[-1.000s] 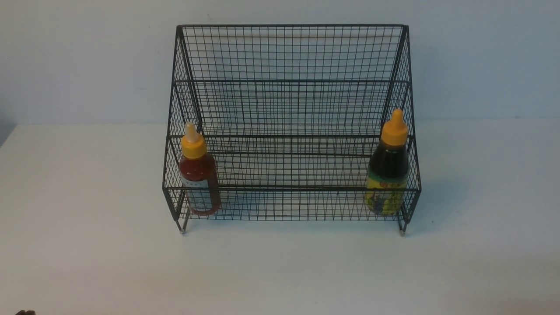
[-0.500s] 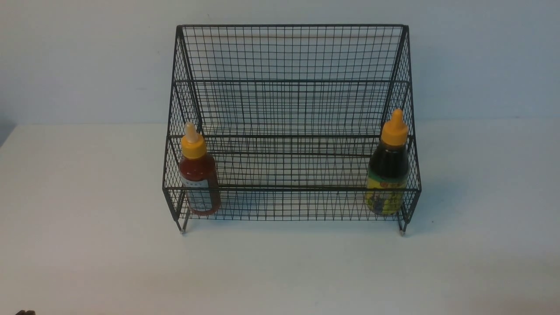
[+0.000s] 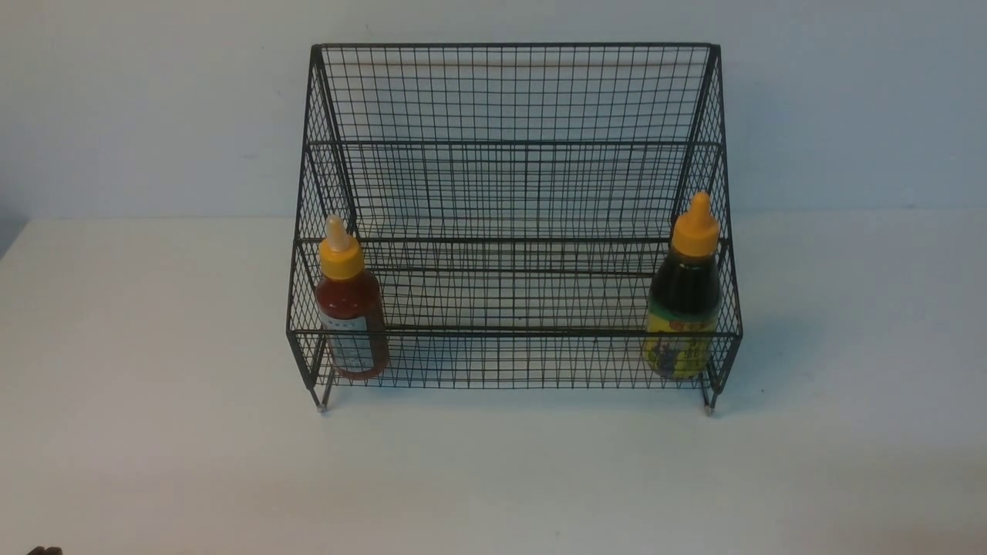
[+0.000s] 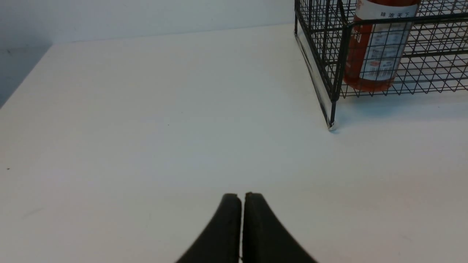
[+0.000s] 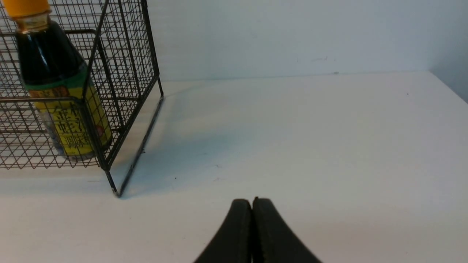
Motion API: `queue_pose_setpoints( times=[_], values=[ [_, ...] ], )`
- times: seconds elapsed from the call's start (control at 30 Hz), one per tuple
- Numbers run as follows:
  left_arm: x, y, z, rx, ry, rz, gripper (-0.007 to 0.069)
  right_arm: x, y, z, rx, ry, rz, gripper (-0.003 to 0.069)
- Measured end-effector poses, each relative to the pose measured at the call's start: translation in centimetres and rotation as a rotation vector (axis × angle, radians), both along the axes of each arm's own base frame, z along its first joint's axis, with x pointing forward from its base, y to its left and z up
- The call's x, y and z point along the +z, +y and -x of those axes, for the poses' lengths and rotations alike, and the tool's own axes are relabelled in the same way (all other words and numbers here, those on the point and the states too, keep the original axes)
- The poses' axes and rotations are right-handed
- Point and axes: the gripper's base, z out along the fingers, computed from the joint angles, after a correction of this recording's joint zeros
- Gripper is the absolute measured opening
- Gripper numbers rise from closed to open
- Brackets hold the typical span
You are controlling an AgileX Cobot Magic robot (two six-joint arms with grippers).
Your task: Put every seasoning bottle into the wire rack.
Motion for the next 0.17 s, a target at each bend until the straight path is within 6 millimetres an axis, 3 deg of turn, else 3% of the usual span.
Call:
queue_pose_setpoints(
  times=[0.17],
  values=[
    [0.00, 0.00, 0.00, 0.000, 0.000, 0.000, -0.0005, 0.00, 0.00, 0.00, 0.000, 0.000, 0.000, -0.0015]
  ],
)
